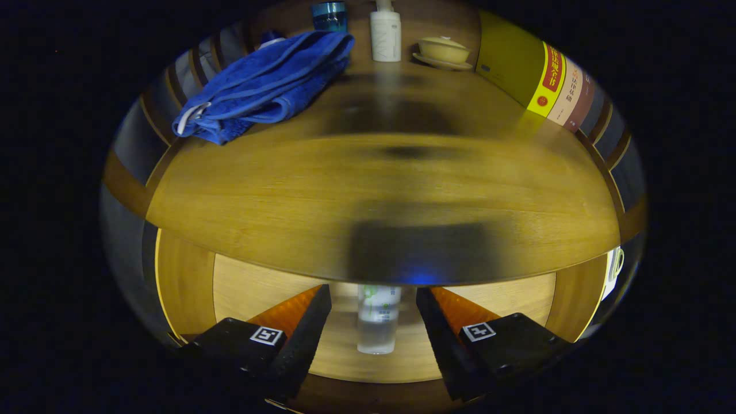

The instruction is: Pull open the drawer, take out the items inside it, and place them on the countertop above the cabinet.

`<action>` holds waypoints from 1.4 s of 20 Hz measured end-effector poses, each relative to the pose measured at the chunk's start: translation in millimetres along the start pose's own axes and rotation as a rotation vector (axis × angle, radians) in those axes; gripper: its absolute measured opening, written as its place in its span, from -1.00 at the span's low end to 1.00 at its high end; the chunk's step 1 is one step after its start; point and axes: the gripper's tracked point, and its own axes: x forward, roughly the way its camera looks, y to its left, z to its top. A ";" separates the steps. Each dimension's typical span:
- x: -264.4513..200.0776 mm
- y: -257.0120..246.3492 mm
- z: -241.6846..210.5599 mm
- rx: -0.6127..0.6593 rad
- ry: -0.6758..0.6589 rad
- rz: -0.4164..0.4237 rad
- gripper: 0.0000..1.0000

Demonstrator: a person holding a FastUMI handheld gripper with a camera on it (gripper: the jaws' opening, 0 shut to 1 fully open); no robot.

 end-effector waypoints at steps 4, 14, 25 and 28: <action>13.7 2.2 -11.4 0.026 0.060 0.004 0.54; -21.8 27.2 3.8 0.071 0.033 0.080 -0.20; -129.1 35.0 27.7 0.048 -0.048 0.116 -0.20; -148.1 21.3 48.3 0.040 -0.088 0.083 -0.21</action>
